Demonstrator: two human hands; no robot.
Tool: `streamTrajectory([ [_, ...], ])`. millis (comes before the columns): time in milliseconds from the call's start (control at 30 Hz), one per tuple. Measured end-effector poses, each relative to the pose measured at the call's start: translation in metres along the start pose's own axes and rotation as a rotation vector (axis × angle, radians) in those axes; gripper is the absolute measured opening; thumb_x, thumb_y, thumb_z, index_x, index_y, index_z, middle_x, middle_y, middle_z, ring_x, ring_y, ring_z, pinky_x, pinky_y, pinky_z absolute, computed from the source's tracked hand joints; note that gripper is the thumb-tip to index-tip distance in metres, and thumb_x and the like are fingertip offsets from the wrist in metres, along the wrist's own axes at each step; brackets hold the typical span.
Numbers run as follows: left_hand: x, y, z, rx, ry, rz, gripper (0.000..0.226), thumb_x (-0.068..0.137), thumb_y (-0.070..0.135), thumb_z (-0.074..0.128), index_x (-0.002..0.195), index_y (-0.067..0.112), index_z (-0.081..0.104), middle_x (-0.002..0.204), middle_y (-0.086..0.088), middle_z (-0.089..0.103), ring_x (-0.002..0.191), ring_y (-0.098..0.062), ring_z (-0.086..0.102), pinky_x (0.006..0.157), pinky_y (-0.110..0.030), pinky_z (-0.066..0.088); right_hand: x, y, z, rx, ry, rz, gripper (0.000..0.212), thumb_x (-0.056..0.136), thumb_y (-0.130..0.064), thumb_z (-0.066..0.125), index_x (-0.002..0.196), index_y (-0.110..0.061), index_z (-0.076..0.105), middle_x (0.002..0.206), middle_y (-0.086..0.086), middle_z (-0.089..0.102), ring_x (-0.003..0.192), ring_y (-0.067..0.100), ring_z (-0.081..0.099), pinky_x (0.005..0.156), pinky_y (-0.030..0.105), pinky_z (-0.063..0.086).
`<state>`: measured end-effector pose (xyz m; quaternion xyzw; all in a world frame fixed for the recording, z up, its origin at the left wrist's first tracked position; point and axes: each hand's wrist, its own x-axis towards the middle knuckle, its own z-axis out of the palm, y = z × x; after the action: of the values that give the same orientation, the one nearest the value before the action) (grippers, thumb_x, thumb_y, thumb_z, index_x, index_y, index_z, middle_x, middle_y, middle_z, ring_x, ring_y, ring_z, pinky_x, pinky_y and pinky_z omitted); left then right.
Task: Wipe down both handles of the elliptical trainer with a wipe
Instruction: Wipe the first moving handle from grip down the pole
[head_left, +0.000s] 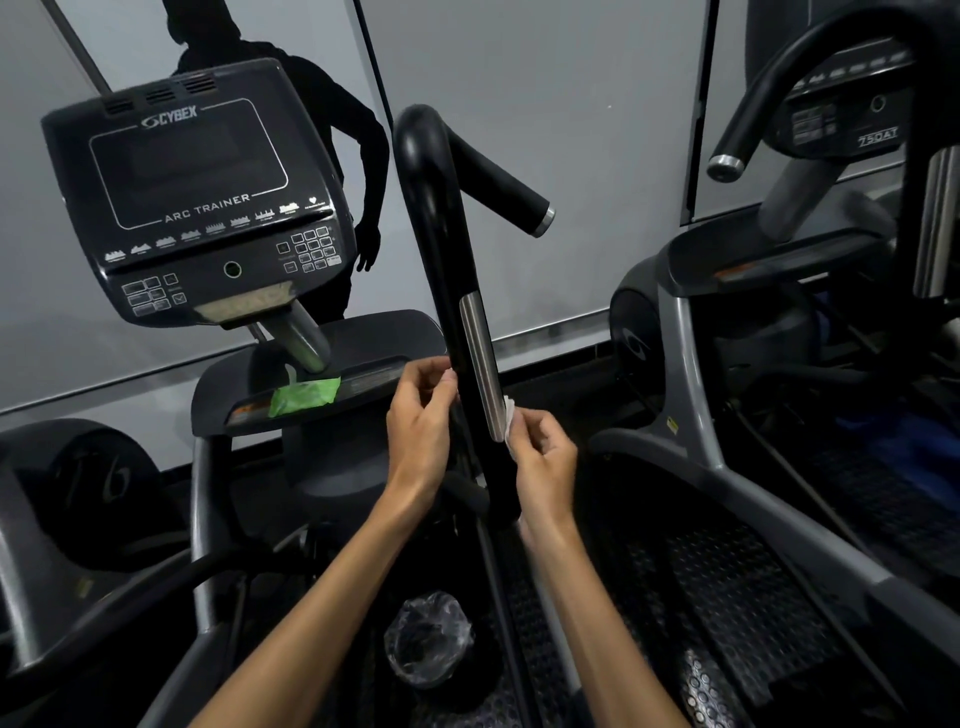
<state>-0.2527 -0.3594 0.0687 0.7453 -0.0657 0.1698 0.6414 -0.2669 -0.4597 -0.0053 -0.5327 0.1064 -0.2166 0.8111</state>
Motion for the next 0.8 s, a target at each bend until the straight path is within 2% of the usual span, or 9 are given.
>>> streamTrajectory([
  [100,0.000,-0.002,-0.002,-0.021,0.008,0.000,0.019,0.087,0.031,0.064,0.105,0.026,0.065,0.102,0.001,0.070,0.096,-0.019,0.066,0.097,-0.050,0.053,0.003,-0.009,-0.007,-0.005,-0.032,-0.011,0.010,0.093,-0.008,0.072,0.095,-0.017,0.077,0.095,0.004,0.079,0.096,0.018,0.074,0.088,0.034,0.058],
  [200,0.000,-0.007,-0.006,-0.011,0.010,0.000,0.024,0.084,0.029,0.069,0.107,0.026,0.067,0.103,0.001,0.071,0.102,-0.025,0.067,0.099,-0.054,0.052,-0.012,-0.007,-0.011,-0.027,-0.024,-0.063,0.015,0.092,-0.007,0.073,0.106,-0.012,0.076,0.103,0.001,0.079,0.103,0.013,0.073,0.092,0.030,0.058],
  [333,-0.001,-0.008,-0.009,0.001,0.001,0.003,0.022,0.083,0.029,0.070,0.105,0.026,0.066,0.096,0.003,0.071,0.096,-0.027,0.068,0.097,-0.056,0.053,0.003,-0.003,-0.007,-0.167,-0.087,0.094,0.017,0.098,-0.029,0.062,0.094,-0.024,0.078,0.090,0.001,0.077,0.090,0.020,0.072,0.092,0.054,0.056],
  [367,-0.001,-0.007,-0.009,0.009,-0.006,0.006,0.022,0.083,0.030,0.069,0.104,0.027,0.066,0.095,0.004,0.071,0.095,-0.028,0.069,0.096,-0.056,0.053,0.005,-0.006,-0.006,-0.184,-0.110,0.084,0.018,0.099,-0.031,0.061,0.096,-0.025,0.077,0.091,0.000,0.077,0.091,0.020,0.072,0.092,0.051,0.057],
  [467,-0.003,-0.010,-0.011,0.025,-0.047,0.014,0.021,0.083,0.031,0.069,0.104,0.027,0.066,0.095,0.006,0.070,0.096,-0.021,0.068,0.096,-0.049,0.054,0.000,-0.007,-0.007,-0.187,-0.110,-0.032,0.017,0.102,-0.028,0.060,0.110,-0.023,0.075,0.101,-0.007,0.077,0.098,0.007,0.070,0.090,0.028,0.057],
  [500,-0.005,-0.011,-0.011,0.023,-0.061,0.014,0.021,0.084,0.031,0.068,0.104,0.027,0.065,0.096,0.007,0.069,0.095,-0.017,0.067,0.096,-0.047,0.055,-0.001,-0.003,-0.007,-0.178,-0.126,-0.018,0.019,0.103,-0.028,0.058,0.110,-0.023,0.075,0.100,-0.008,0.076,0.097,0.006,0.069,0.090,0.028,0.055],
  [600,-0.008,-0.015,-0.009,0.014,-0.075,-0.003,0.018,0.086,0.030,0.066,0.104,0.027,0.065,0.099,0.005,0.069,0.095,-0.014,0.066,0.093,-0.040,0.054,0.009,-0.003,-0.001,-0.079,-0.221,0.161,0.028,0.101,-0.028,0.051,0.098,-0.014,0.075,0.093,0.007,0.075,0.092,0.020,0.068,0.090,0.044,0.053],
  [733,-0.008,-0.020,-0.017,-0.033,-0.041,-0.021,0.014,0.097,0.016,0.061,0.104,0.027,0.065,0.104,-0.004,0.072,0.096,-0.023,0.069,0.088,-0.036,0.052,0.018,-0.014,0.006,0.095,-0.171,0.166,0.022,0.103,-0.007,0.046,0.099,0.000,0.067,0.091,0.016,0.067,0.087,0.023,0.062,0.081,0.033,0.050],
  [800,-0.007,-0.022,-0.022,-0.009,-0.024,-0.034,0.015,0.099,0.014,0.060,0.104,0.028,0.064,0.104,-0.003,0.072,0.099,-0.024,0.069,0.087,-0.033,0.052,0.019,-0.020,0.007,0.128,-0.302,0.243,0.033,0.104,-0.012,0.039,0.100,0.005,0.066,0.088,0.020,0.065,0.081,0.028,0.060,0.078,0.037,0.048],
])
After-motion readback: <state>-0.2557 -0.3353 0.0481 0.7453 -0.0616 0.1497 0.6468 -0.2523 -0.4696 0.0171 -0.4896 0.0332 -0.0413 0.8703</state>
